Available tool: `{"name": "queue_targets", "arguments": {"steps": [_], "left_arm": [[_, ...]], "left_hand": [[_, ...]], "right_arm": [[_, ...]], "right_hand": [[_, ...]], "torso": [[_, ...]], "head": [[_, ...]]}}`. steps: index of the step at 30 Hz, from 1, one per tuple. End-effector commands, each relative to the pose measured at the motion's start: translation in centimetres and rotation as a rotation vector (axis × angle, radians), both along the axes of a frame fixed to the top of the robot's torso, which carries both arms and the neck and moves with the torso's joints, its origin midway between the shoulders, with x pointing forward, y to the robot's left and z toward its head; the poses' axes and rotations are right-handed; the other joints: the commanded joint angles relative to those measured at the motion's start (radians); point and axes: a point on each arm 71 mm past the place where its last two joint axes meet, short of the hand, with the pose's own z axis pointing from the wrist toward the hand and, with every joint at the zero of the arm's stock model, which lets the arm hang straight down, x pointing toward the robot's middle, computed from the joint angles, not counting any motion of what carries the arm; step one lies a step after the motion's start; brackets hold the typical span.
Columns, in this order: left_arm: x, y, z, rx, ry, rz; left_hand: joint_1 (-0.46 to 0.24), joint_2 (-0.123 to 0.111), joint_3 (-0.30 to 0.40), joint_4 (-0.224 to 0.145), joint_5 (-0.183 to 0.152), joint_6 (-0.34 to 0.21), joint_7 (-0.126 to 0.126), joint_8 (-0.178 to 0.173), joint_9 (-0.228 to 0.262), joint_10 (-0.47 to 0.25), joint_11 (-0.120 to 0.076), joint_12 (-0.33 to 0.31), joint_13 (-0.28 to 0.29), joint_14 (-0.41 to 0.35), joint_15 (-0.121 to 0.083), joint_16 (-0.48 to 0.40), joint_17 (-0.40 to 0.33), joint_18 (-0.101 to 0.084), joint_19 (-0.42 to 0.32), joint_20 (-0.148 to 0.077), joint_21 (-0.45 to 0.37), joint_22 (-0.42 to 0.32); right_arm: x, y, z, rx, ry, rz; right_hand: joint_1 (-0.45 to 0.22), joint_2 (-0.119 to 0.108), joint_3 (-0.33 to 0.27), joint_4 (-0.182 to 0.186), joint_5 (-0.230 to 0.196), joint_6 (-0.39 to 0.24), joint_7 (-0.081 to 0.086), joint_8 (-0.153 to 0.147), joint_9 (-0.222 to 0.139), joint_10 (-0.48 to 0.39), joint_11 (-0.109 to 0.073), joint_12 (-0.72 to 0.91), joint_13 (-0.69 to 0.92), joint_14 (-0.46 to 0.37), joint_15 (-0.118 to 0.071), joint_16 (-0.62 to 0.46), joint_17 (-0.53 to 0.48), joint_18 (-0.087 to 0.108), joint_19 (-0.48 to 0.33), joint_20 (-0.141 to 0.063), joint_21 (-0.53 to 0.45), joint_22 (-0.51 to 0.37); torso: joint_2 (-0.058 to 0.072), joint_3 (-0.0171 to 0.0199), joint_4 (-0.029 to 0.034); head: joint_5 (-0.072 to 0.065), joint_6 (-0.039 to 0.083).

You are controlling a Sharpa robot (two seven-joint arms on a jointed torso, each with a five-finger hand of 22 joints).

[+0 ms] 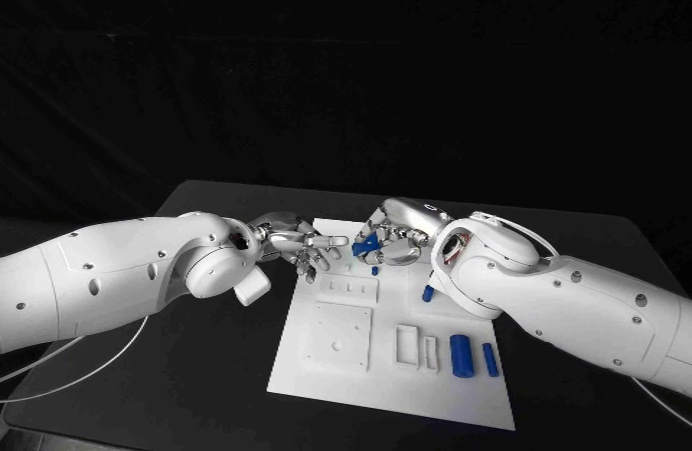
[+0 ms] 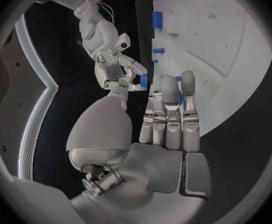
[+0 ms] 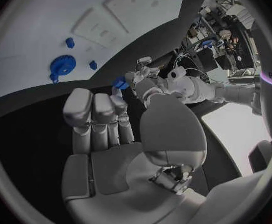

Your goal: Assemble the parts on the task board

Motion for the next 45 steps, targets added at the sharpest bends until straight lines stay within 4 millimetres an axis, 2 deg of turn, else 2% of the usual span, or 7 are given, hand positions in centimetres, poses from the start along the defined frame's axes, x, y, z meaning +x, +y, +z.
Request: {"name": "queue_targets", "arguments": {"steps": [1,4,13,28,33,35,45], "left_arm": [[-0.1,-0.4,0.0,0.016,-0.016,-0.045],[-0.1,-0.5,0.0,0.021,-0.025,-0.041],[0.0,-1.1,-0.1,0.029,-0.038,-0.039],[0.0,-1.9,0.0,0.030,-0.045,-0.059],[0.0,-2.1,0.0,0.026,-0.047,-0.064],[0.0,-2.2,0.0,0.021,-0.052,-0.065],[0.0,-2.6,0.2,0.000,-0.064,-0.081]], "left_hand": [[-0.013,-0.007,0.004,0.018,0.004,0.004,-0.002,0.003,0.074,0.031,-0.009,0.008,0.003,-0.009,0.000,0.011,-0.002,-0.014,0.001,-0.004,-0.006,0.014],[-0.013,-0.009,0.003,0.020,0.009,0.008,-0.011,0.006,0.199,0.030,-0.012,0.021,0.010,-0.013,-0.002,0.029,-0.002,-0.015,0.003,-0.007,-0.014,0.035],[-0.014,-0.007,0.002,0.013,0.018,-0.004,-0.016,0.002,0.344,0.022,-0.012,0.029,0.014,-0.019,-0.003,0.048,-0.008,-0.015,0.006,-0.006,-0.036,0.067],[0.003,0.018,-0.004,-0.042,0.027,-0.018,-0.009,0.001,0.346,0.004,-0.005,0.007,-0.001,-0.023,0.001,0.079,-0.005,-0.014,0.010,-0.003,-0.052,0.087],[0.008,0.049,-0.008,-0.072,0.041,-0.019,-0.009,0.001,0.336,0.006,-0.005,0.000,-0.006,-0.024,0.000,0.085,-0.009,-0.014,0.013,-0.003,-0.063,0.098],[0.011,0.056,-0.013,-0.081,0.107,-0.020,-0.010,0.001,0.333,0.004,-0.005,-0.003,-0.008,-0.024,0.001,0.086,-0.010,-0.014,0.014,-0.003,-0.065,0.100],[0.056,0.146,-0.031,-0.128,0.169,-0.019,-0.017,0.002,0.329,0.003,-0.006,-0.013,-0.014,-0.027,-0.001,0.095,-0.010,-0.015,0.012,-0.003,-0.072,0.112]], "right_arm": [[-0.2,0.1,0.2,0.022,0.007,0.014],[-0.5,0.1,0.2,0.024,0.010,0.023],[-0.9,0.2,0.3,0.026,0.012,0.039],[-1.2,0.7,0.3,0.021,0.005,0.057],[-1.2,0.9,0.3,0.019,0.007,0.060],[-1.1,0.9,0.3,0.018,0.008,0.060],[-1.0,1.1,0.2,0.014,0.013,0.061]], "right_hand": [[0.002,-0.001,-0.008,0.001,-0.002,0.005,-0.003,0.005,0.001,0.000,-0.004,-0.004,-0.001,0.000,-0.009,-0.005,-0.002,-0.008,0.025,-0.006,-0.001,0.120],[0.002,-0.002,-0.010,0.001,-0.001,0.004,-0.003,0.005,0.001,-0.001,-0.004,-0.005,-0.002,0.000,-0.009,-0.006,-0.002,-0.008,0.025,-0.006,-0.001,0.120],[0.004,-0.001,-0.013,0.000,0.000,0.004,-0.003,0.005,0.001,-0.001,-0.004,-0.005,-0.002,0.000,-0.009,-0.007,-0.002,-0.008,0.025,-0.006,-0.002,0.119],[0.006,0.000,-0.019,0.000,-0.003,0.003,-0.002,0.005,0.001,-0.001,-0.003,-0.006,-0.002,0.000,-0.009,-0.009,-0.003,-0.007,0.025,-0.005,-0.004,0.119],[0.007,0.000,-0.020,0.000,-0.005,0.003,-0.002,0.004,0.001,-0.002,-0.003,-0.007,-0.002,0.001,-0.009,-0.009,-0.002,-0.008,0.025,-0.005,-0.003,0.119],[0.007,0.000,-0.020,0.000,-0.005,0.003,-0.002,0.004,0.001,-0.002,-0.003,-0.007,-0.002,0.001,-0.009,-0.009,-0.002,-0.008,0.025,-0.005,-0.003,0.119],[0.007,0.001,-0.021,0.000,-0.008,0.004,-0.002,0.005,0.001,-0.002,-0.003,-0.007,-0.002,0.001,-0.009,-0.009,-0.002,-0.007,0.025,-0.005,-0.005,0.119]], "torso": [[-0.001,-0.0004,0.0023],[0.000,-0.0013,0.0017],[-0.001,-0.0025,0.0028],[-0.001,-0.0034,0.0041],[-0.001,-0.0034,0.0026],[-0.001,-0.0036,0.0026],[-0.001,-0.0035,0.0033]], "head": [[-0.002,-0.001],[-0.002,-0.001],[-0.004,-0.005],[-0.006,-0.008],[-0.007,-0.008],[-0.007,-0.008],[-0.010,-0.009]]}}
